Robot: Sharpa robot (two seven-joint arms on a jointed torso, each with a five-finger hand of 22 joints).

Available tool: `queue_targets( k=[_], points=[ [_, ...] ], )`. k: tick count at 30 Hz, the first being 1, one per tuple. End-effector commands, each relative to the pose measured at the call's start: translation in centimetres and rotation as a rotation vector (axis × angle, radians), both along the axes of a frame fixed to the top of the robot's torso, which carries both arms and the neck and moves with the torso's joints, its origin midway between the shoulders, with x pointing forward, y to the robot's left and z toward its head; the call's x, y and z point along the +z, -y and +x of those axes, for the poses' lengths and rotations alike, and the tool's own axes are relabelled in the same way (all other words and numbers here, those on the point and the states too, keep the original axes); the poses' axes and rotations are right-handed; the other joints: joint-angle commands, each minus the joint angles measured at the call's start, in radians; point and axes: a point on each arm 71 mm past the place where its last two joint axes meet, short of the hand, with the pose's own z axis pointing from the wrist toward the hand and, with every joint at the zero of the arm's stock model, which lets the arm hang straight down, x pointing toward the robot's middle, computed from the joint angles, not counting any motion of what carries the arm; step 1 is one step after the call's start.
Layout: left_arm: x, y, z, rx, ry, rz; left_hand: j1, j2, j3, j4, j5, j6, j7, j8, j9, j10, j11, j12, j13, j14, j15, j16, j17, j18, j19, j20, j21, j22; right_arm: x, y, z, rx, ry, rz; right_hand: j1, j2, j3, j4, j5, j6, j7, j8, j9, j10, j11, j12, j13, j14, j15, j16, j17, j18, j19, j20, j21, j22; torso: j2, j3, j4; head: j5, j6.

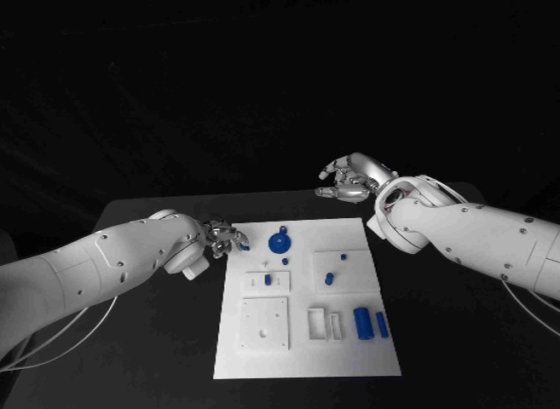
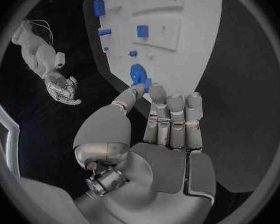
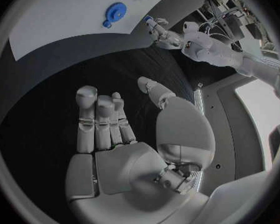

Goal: Assemble the parts on the task board

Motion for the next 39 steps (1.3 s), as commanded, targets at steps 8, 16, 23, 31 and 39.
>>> queue_targets(
  k=[8, 16, 23, 31, 39],
  points=[
    [0.6, 1.0, -2.3, 0.006, 0.112, 0.011, 0.005, -0.014, 0.055, -0.048, 0.026, 0.045, -0.029, 0.017, 0.013, 0.077, -0.067, 0.008, 0.003, 0.06, -0.044, 0.005, 0.003, 0.014, 0.011, -0.134, 0.006, 0.003, -0.1, 0.1, 0.0, 0.005, -0.008, -0.003, 0.001, 0.006, -0.001, 0.008, 0.005, -0.01, 0.016, 0.004, -0.001, -0.005, 0.001, 0.004, -0.002, 0.001, -0.002, -0.002, -0.002, 0.101, 0.001, -0.004, -0.005, 0.013, -0.002, -0.0014, 0.0022, 0.003, -0.001],
    [-1.2, 1.5, -4.6, -0.066, 0.123, 0.117, 0.002, -0.024, 0.053, -0.047, 0.074, 0.062, -0.036, 0.025, 0.016, 0.093, -0.074, 0.021, 0.011, 0.078, -0.051, 0.017, 0.008, 0.017, 0.028, -0.137, 0.016, 0.007, -0.1, 0.3, 0.1, 0.0, -0.01, -0.005, 0.001, 0.006, 0.0, 0.008, 0.006, -0.01, 0.016, 0.004, -0.001, -0.005, 0.001, 0.004, -0.002, 0.001, -0.002, -0.002, -0.002, 0.101, 0.001, -0.004, -0.005, 0.013, -0.005, -0.0023, 0.0035, 0.004, -0.006],
    [-2.0, 1.7, -5.1, -0.07, 0.098, 0.124, 0.002, -0.026, 0.052, -0.048, 0.085, 0.067, -0.04, 0.026, 0.017, 0.096, -0.077, 0.031, 0.019, 0.085, -0.059, 0.023, 0.011, 0.02, 0.037, -0.141, 0.023, 0.01, -0.1, 0.3, 0.1, -0.001, -0.01, -0.005, 0.001, 0.007, 0.0, 0.008, 0.006, -0.009, 0.016, 0.005, -0.001, -0.005, 0.001, 0.004, -0.003, 0.001, -0.002, -0.002, -0.002, 0.101, 0.001, -0.004, -0.005, 0.013, -0.003, -0.0014, 0.0045, 0.007, -0.005],
    [-3.0, 2.4, -5.5, -0.082, 0.075, 0.124, 0.002, -0.026, 0.051, -0.048, 0.087, 0.069, -0.04, 0.027, 0.017, 0.097, -0.078, 0.034, 0.021, 0.086, -0.06, 0.025, 0.012, 0.021, 0.038, -0.141, 0.024, 0.011, -0.1, 0.3, 0.1, 0.001, -0.01, -0.004, 0.001, 0.007, 0.0, 0.008, 0.007, -0.009, 0.016, 0.005, -0.001, -0.005, 0.0, 0.005, -0.003, 0.001, -0.002, -0.002, -0.002, 0.101, 0.001, -0.004, -0.005, 0.013, -0.001, -0.0004, 0.0009, 0.012, -0.005],
    [-4.3, 2.8, -5.7, -0.086, 0.063, 0.131, 0.0, -0.026, 0.051, -0.047, 0.087, 0.07, -0.041, 0.027, 0.018, 0.098, -0.078, 0.038, 0.024, 0.087, -0.062, 0.027, 0.013, 0.021, 0.04, -0.141, 0.025, 0.012, -0.1, 0.4, 0.1, 0.0, -0.01, -0.005, 0.001, 0.007, 0.0, 0.009, 0.008, -0.009, 0.016, 0.005, -0.001, -0.005, 0.0, 0.005, -0.004, 0.002, -0.002, -0.002, -0.002, 0.101, 0.001, -0.004, -0.005, 0.013, 0.0, -0.0008, -0.0006, 0.009, -0.008]
  ],
)
